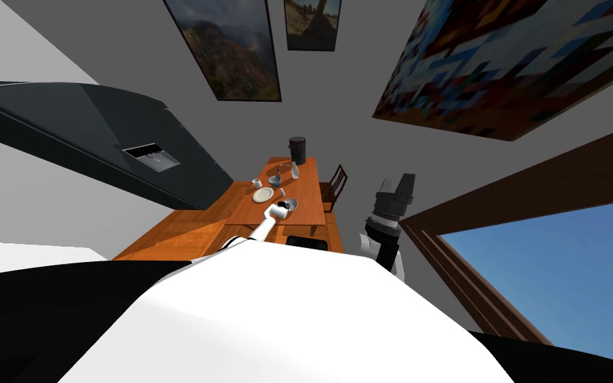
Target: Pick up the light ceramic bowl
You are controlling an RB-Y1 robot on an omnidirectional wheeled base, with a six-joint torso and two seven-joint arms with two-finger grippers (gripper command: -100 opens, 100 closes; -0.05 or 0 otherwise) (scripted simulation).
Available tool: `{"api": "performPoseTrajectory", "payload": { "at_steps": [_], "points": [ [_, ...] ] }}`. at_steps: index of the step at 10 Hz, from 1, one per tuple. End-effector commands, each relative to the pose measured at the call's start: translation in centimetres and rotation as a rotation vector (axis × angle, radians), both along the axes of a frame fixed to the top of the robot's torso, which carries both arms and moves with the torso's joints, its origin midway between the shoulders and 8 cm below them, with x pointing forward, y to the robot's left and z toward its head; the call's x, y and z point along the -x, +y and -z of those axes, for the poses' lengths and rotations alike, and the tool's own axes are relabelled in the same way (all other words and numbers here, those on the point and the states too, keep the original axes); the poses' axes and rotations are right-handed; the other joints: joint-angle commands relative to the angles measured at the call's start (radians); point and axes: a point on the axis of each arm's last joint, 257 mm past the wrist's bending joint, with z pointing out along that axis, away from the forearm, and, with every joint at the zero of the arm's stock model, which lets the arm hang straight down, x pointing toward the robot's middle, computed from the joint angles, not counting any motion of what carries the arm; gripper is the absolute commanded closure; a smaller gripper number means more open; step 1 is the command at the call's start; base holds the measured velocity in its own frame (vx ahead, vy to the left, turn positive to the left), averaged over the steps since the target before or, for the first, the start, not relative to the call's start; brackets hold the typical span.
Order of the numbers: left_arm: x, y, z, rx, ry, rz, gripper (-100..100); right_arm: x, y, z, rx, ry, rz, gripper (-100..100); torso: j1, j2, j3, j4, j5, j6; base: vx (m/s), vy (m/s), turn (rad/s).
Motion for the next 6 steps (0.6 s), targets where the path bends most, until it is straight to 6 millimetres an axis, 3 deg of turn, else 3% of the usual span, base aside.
{"api": "performPoseTrajectory", "payload": {
  "at_steps": [1,4,5,6],
  "points": [
    [0.00,0.00,0.00,0.000,0.000,0.000,100,0.00,0.00,0.00,0.000,0.000,0.000,0,0.000,0.000,0.000,0.000,0.000,0.000,0.000,0.000,0.000],
    [0.02,-0.01,0.02,0.000,0.001,0.000,100,0.00,0.00,0.00,0.000,0.000,0.000,0,0.000,0.001,0.000,0.000,0.000,0.000,0.000,0.000,0.000],
    [0.03,0.00,0.02,0.000,0.001,0.000,0,0.00,0.00,0.00,0.000,0.000,0.000,0,0.000,0.001,0.001,0.000,0.000,0.000,0.000,0.000,0.000],
    [-0.31,-0.20,-0.76,0.000,0.001,0.002,100,0.00,0.00,0.00,0.000,0.000,0.000,0,0.000,0.001,0.001,0.000,0.000,0.000,-0.042,0.004,0.022]
  ]
}}
